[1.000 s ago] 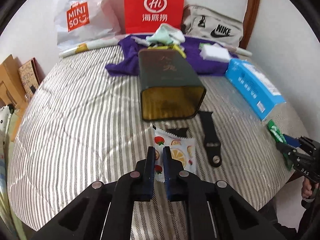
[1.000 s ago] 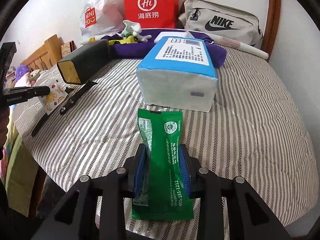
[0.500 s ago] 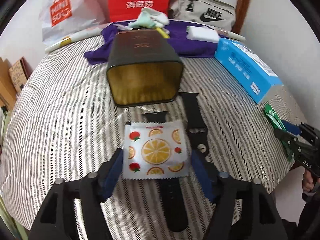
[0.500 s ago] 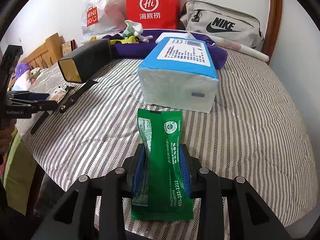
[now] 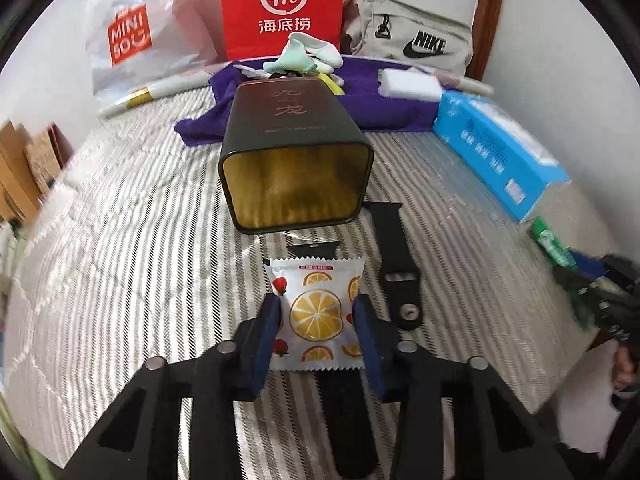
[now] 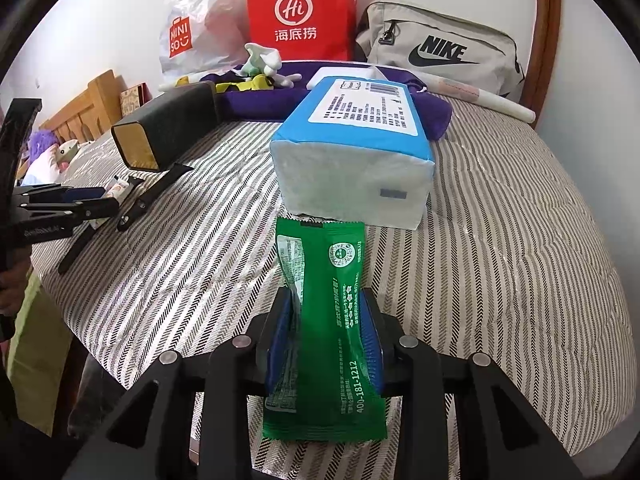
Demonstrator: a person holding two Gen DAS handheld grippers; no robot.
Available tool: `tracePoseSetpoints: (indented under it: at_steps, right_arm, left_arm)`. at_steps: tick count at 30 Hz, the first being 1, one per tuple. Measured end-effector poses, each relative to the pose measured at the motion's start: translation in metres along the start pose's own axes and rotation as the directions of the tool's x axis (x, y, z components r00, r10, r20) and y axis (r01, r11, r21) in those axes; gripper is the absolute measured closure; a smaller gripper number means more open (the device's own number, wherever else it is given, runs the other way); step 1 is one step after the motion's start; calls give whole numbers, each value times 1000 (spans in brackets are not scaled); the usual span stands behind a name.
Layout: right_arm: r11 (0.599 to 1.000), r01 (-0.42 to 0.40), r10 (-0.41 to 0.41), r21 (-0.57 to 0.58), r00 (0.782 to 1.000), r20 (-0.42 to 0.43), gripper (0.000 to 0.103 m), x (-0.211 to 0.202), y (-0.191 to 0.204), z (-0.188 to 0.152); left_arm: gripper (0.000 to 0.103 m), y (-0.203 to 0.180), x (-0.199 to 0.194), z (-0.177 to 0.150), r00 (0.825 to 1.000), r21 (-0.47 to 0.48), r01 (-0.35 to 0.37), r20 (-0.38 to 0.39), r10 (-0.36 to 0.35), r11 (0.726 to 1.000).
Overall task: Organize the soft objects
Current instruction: 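Carry both packets over the purple towel with both tools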
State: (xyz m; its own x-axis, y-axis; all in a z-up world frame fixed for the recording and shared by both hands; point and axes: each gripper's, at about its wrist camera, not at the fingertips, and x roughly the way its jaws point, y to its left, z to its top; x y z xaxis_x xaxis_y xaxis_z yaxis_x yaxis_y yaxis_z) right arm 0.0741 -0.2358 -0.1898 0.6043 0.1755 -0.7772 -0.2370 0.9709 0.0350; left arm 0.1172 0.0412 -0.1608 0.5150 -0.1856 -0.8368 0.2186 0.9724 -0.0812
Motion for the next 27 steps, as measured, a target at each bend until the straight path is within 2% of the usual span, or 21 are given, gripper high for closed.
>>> tracePoseSetpoints:
  at_steps: [6,15,27]
  right_arm:
    - [1000,-3,3,9,1000,0,72,-6,-2,1]
    - [1000,-16,16,1,999,34,73,-29,-5,7]
    - [992,-122,126,-33,985,122,73,-70,-3,37]
  left_arm:
    - [80,10,-5,0,1000,-39,18,9,-18,999]
    - [81,16,-28,10,998,-72,38,53,-34,997]
    - [81,15,-48,39,994,-93,53,100,-44,994]
